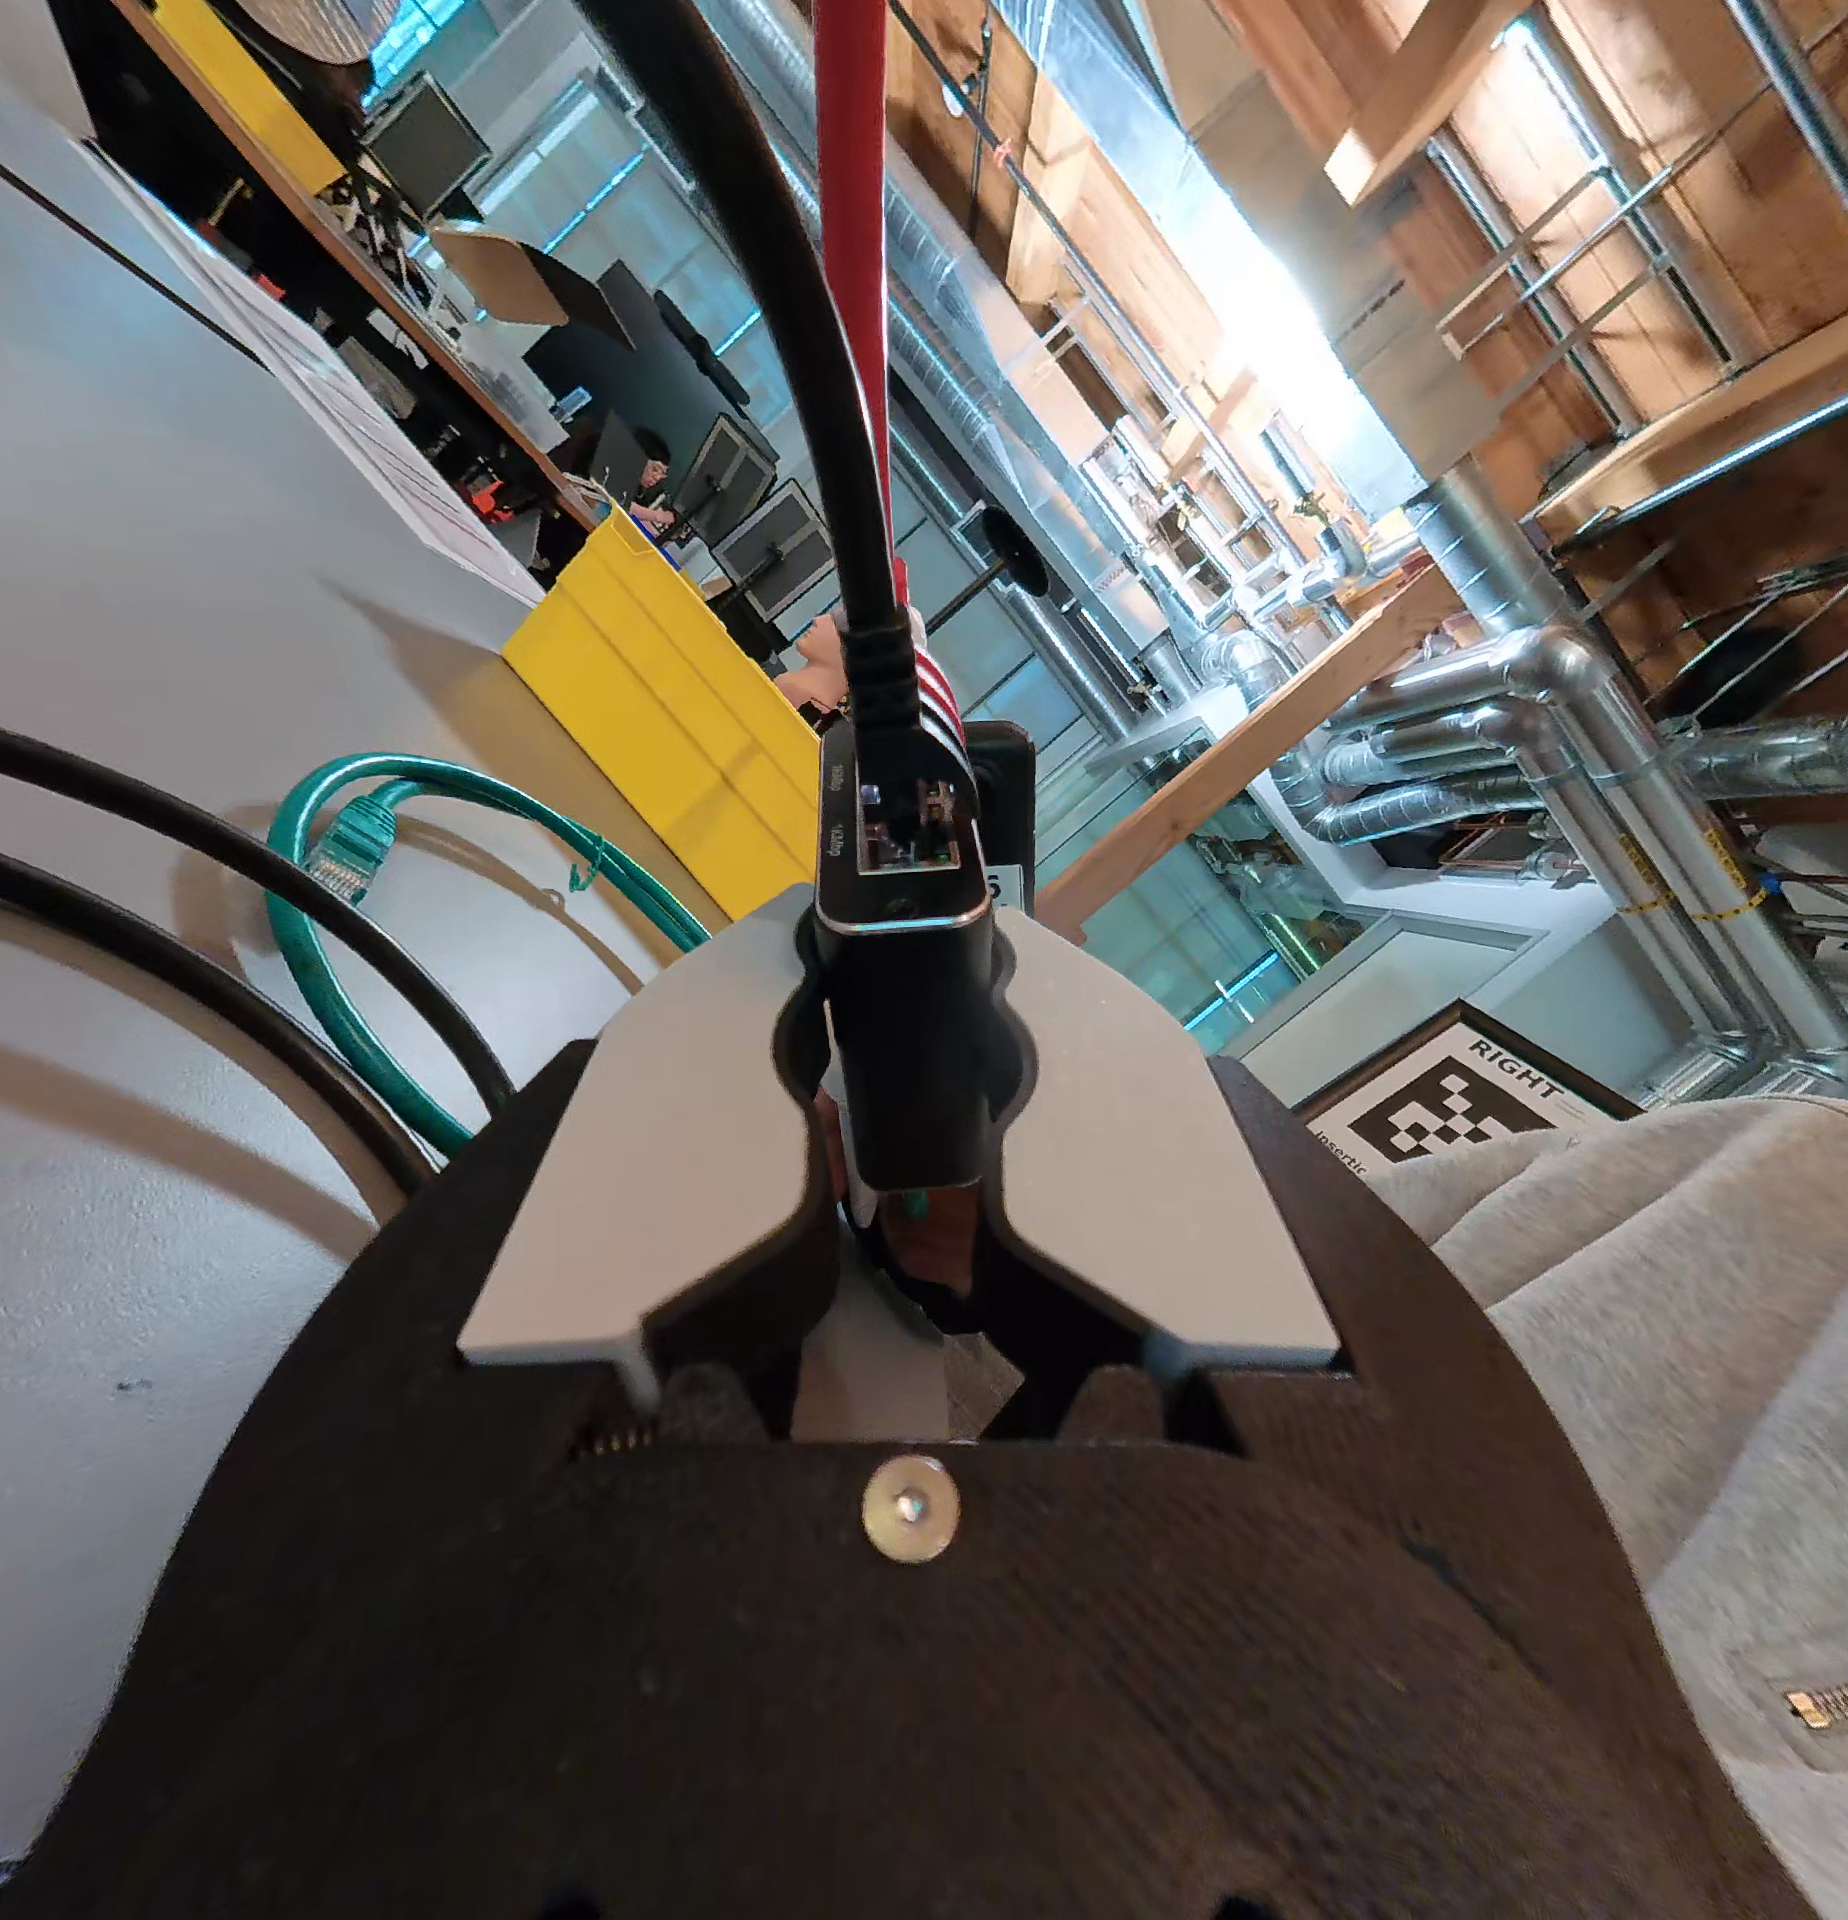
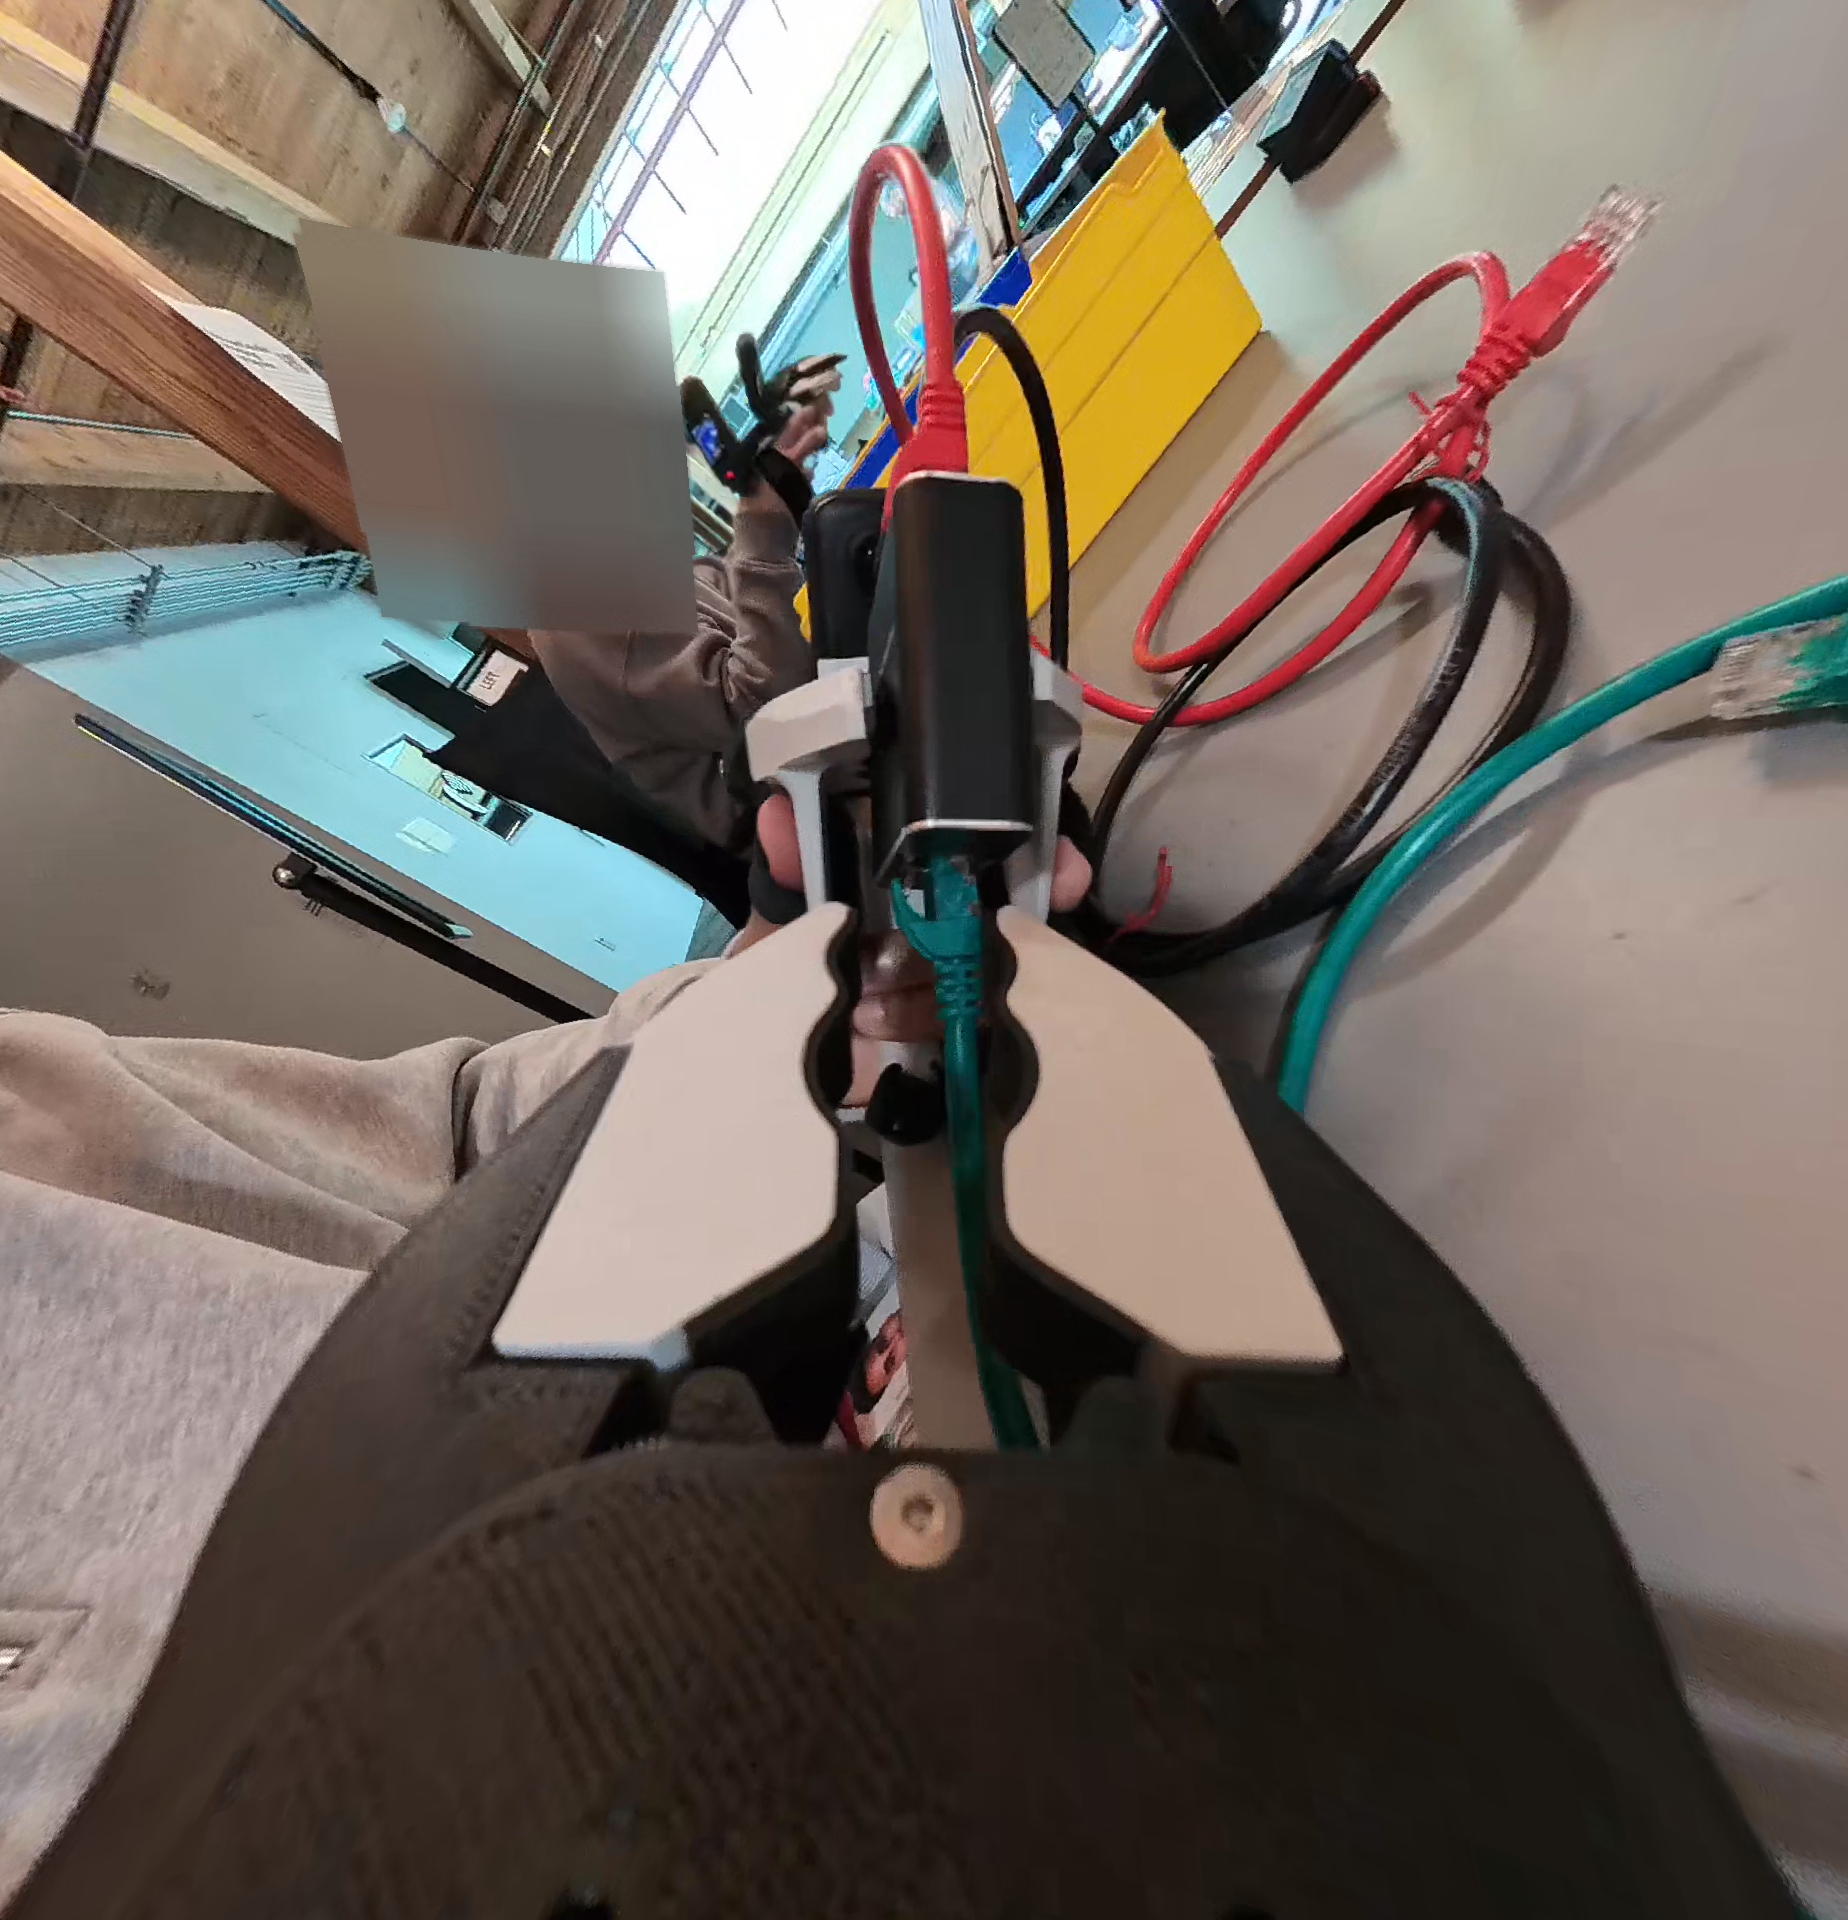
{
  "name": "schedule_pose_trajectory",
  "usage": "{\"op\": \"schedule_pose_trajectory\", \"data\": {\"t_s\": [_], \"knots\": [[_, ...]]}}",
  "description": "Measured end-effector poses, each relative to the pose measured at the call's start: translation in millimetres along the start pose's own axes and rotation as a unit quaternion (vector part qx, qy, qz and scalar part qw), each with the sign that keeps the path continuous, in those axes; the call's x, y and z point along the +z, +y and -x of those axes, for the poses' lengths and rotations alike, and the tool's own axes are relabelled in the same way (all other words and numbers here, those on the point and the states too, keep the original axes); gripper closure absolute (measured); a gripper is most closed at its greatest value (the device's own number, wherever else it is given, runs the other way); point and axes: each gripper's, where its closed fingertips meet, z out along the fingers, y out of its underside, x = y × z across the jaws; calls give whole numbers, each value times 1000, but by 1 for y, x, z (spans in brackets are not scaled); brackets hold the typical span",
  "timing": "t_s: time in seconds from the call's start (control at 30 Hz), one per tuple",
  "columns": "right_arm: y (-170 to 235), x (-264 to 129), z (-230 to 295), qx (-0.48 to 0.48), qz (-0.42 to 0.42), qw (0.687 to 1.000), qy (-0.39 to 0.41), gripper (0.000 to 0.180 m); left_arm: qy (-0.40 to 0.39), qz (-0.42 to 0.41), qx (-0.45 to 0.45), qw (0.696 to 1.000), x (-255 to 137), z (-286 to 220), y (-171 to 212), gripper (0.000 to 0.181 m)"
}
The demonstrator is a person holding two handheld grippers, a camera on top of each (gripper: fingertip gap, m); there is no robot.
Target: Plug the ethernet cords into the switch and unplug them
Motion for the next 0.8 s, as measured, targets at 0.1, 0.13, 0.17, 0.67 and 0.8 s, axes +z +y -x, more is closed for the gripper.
{"op": "schedule_pose_trajectory", "data": {"t_s": [0.1,0.13,0.17,0.67,0.8], "knots": [[0,-1,-3,9,-3,1000,-2,164,-3,10,1,1000,2,0,3,155],[-1,-1,-4,12,-4,1000,-5,164,-4,11,1,1000,3,1,3,155],[-1,-1,-4,15,-4,1000,-7,164,-4,10,1,1000,2,1,3,156],[1,-4,-5,31,-4,999,-12,165,-15,23,13,1000,6,0,8,155],[1,-5,-9,31,-5,999,5,165,-25,23,6,999,6,3,9,155]]}}
